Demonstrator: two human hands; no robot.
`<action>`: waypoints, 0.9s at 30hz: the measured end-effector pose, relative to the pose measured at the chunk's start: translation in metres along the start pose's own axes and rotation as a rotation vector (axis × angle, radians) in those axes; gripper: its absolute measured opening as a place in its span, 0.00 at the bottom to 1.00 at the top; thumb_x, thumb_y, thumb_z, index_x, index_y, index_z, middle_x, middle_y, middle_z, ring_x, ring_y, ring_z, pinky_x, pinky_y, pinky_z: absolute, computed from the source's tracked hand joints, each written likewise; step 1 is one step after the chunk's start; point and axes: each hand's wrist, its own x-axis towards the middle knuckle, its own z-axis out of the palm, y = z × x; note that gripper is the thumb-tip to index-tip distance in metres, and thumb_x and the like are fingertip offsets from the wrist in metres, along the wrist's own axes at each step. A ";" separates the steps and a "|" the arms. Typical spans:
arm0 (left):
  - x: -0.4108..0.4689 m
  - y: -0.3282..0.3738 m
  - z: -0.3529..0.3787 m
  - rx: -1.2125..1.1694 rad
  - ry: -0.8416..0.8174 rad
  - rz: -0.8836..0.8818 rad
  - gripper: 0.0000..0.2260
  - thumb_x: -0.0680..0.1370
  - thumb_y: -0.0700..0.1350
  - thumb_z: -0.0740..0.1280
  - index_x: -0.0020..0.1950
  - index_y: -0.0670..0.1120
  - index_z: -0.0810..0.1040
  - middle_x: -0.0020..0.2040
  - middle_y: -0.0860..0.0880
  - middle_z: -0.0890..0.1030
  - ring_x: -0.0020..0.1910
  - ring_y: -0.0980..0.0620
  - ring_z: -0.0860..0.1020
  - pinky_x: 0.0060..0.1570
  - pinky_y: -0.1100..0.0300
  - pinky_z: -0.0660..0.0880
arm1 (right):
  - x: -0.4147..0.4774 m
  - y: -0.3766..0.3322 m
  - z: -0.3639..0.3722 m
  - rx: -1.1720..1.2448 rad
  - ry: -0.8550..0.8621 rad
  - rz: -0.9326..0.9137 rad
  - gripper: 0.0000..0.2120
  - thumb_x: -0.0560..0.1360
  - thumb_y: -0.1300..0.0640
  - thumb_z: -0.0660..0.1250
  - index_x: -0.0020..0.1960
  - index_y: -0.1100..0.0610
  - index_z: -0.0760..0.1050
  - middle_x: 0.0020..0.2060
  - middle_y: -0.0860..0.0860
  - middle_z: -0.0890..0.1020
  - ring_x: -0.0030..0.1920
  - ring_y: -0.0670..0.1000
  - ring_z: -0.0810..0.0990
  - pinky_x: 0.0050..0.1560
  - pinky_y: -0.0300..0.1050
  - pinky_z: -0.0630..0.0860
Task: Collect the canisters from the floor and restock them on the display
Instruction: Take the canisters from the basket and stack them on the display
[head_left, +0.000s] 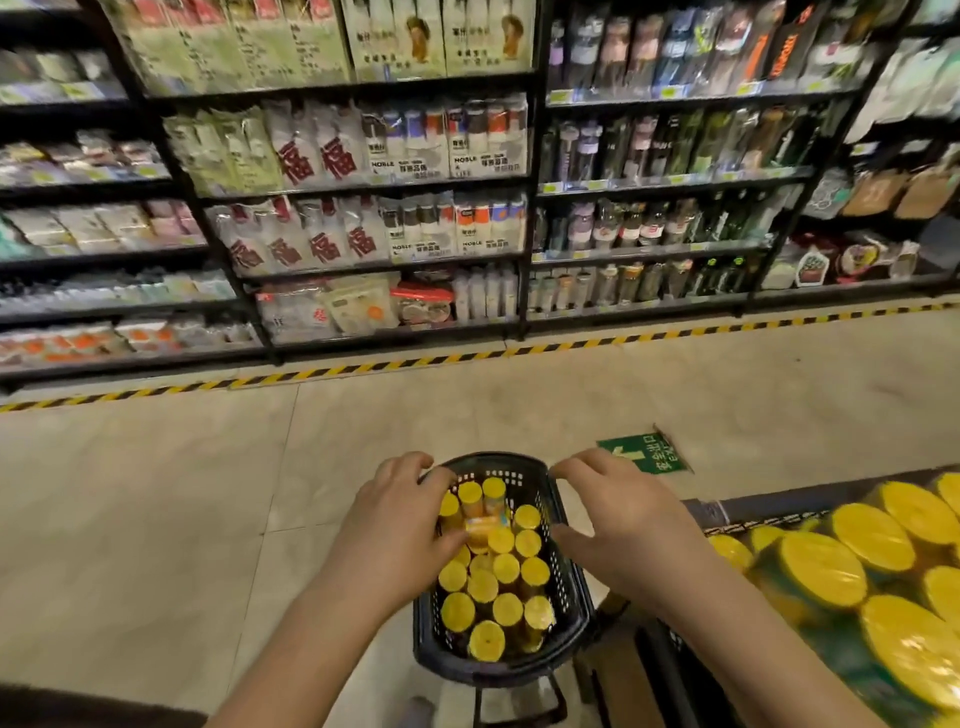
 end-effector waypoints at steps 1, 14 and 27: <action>0.006 -0.013 0.001 -0.010 -0.005 0.007 0.28 0.79 0.60 0.66 0.76 0.55 0.65 0.75 0.52 0.63 0.75 0.51 0.61 0.71 0.55 0.64 | 0.010 -0.007 0.004 -0.008 -0.003 0.005 0.27 0.79 0.42 0.65 0.76 0.47 0.64 0.71 0.45 0.69 0.69 0.50 0.70 0.65 0.46 0.71; 0.116 -0.120 0.058 -0.098 -0.212 0.149 0.26 0.79 0.57 0.65 0.76 0.55 0.65 0.75 0.52 0.62 0.75 0.51 0.60 0.70 0.55 0.66 | 0.136 -0.033 0.083 -0.001 -0.128 0.177 0.26 0.78 0.44 0.64 0.74 0.47 0.66 0.68 0.47 0.72 0.66 0.53 0.72 0.61 0.49 0.72; 0.206 -0.109 0.194 -0.125 -0.367 0.081 0.27 0.78 0.56 0.68 0.76 0.53 0.66 0.72 0.52 0.64 0.71 0.49 0.65 0.67 0.54 0.69 | 0.199 0.082 0.193 0.130 -0.169 0.310 0.26 0.75 0.47 0.70 0.72 0.50 0.71 0.66 0.51 0.75 0.64 0.56 0.75 0.60 0.52 0.75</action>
